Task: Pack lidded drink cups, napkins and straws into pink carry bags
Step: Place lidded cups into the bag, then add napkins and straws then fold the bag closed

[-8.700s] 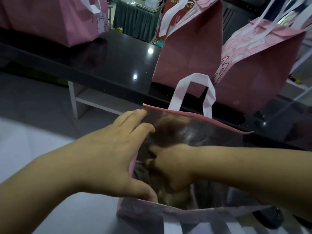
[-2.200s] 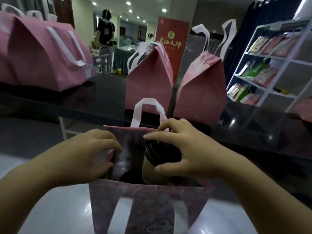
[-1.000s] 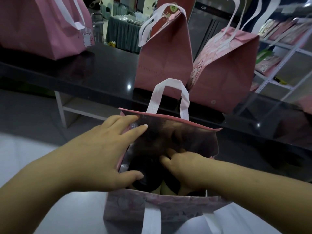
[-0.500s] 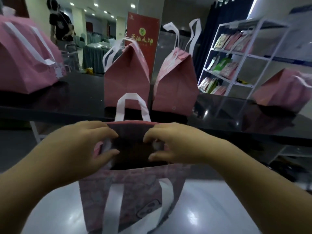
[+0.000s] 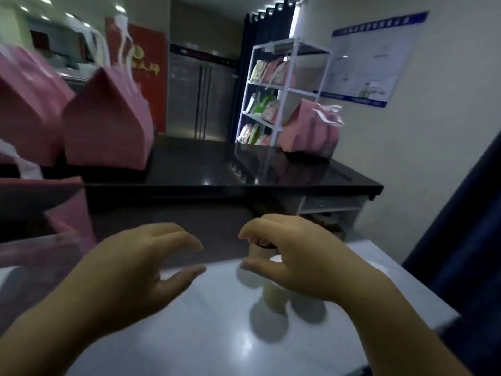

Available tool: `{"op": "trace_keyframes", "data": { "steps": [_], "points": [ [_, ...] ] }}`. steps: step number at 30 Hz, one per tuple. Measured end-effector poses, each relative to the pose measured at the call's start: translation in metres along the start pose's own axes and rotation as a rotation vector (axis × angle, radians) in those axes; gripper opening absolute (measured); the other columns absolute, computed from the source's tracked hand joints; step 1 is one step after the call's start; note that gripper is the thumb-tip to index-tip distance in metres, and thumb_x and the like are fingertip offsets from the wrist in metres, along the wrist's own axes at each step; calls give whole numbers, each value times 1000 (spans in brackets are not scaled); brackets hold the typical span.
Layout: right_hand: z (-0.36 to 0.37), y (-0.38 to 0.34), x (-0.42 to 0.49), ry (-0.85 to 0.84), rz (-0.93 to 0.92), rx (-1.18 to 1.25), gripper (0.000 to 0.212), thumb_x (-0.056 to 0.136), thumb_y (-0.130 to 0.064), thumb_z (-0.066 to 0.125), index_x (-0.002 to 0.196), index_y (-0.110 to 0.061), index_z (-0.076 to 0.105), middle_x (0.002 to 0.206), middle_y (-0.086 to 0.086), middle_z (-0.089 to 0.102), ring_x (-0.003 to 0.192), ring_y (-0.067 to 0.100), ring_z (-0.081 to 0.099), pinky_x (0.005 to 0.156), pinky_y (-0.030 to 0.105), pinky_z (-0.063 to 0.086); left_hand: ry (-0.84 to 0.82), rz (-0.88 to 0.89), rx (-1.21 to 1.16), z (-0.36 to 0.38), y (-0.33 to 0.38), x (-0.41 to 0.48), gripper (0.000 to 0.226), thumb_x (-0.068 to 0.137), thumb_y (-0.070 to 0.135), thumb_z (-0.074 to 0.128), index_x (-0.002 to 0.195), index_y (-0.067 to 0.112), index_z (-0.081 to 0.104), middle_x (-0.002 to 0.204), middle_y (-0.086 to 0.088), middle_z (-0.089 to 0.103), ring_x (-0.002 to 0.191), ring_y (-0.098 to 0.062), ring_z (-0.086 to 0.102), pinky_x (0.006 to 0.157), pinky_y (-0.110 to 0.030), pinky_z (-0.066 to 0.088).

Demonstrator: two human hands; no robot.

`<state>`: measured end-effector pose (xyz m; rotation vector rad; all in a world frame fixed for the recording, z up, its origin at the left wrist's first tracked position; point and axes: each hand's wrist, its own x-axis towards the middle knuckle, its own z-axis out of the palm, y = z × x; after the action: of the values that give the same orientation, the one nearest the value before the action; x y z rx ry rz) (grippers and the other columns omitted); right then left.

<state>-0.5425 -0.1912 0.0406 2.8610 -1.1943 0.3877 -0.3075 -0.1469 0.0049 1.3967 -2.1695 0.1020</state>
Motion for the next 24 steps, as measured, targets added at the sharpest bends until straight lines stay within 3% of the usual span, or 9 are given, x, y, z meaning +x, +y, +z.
{"op": "trace_keyframes", "data": {
  "steps": [5, 7, 10, 16, 20, 24],
  "points": [
    [10, 88, -95, -16, 247, -27, 28, 87, -48, 55, 112, -36, 51, 106, -16, 57, 94, 8, 53, 79, 31, 47, -55, 39, -123, 87, 88, 34, 31, 76, 62, 54, 95, 40, 64, 90, 29, 59, 64, 15, 49, 53, -9, 36],
    [15, 121, -128, -18, 352, -26, 30, 87, -53, 53, 112, -37, 50, 106, -17, 57, 92, 6, 54, 76, 27, 48, -97, 44, -178, 116, 120, 47, 27, 76, 59, 57, 91, 38, 65, 87, 27, 61, 60, 11, 49, 53, -10, 36],
    [24, 170, -170, -14, 522, -3, 34, 86, -57, 51, 114, -39, 49, 105, -21, 56, 90, 1, 53, 72, 20, 44, -126, 38, -256, 162, 158, 66, 22, 73, 52, 64, 87, 35, 66, 86, 25, 63, 74, 2, 55, 55, -15, 43],
    [51, 263, -223, -38, 800, 41, 31, 87, -57, 51, 110, -36, 52, 100, -19, 57, 88, 3, 55, 72, 25, 48, -236, 80, -423, 267, 207, 116, 27, 79, 57, 53, 96, 38, 61, 87, 27, 58, 83, 10, 52, 68, -12, 43],
    [77, 330, -235, -90, 916, 65, 32, 88, -54, 52, 110, -32, 54, 102, -16, 59, 88, 4, 56, 70, 23, 46, -293, 58, -484, 341, 222, 159, 23, 83, 53, 53, 100, 38, 60, 89, 28, 55, 83, 13, 48, 69, -11, 41],
    [103, 395, -236, -167, 994, 109, 33, 88, -52, 53, 113, -30, 53, 107, -14, 60, 89, 5, 56, 69, 23, 45, -327, 4, -511, 408, 226, 208, 20, 87, 42, 53, 105, 34, 59, 98, 25, 53, 95, 3, 51, 77, -14, 41]
  ]
}}
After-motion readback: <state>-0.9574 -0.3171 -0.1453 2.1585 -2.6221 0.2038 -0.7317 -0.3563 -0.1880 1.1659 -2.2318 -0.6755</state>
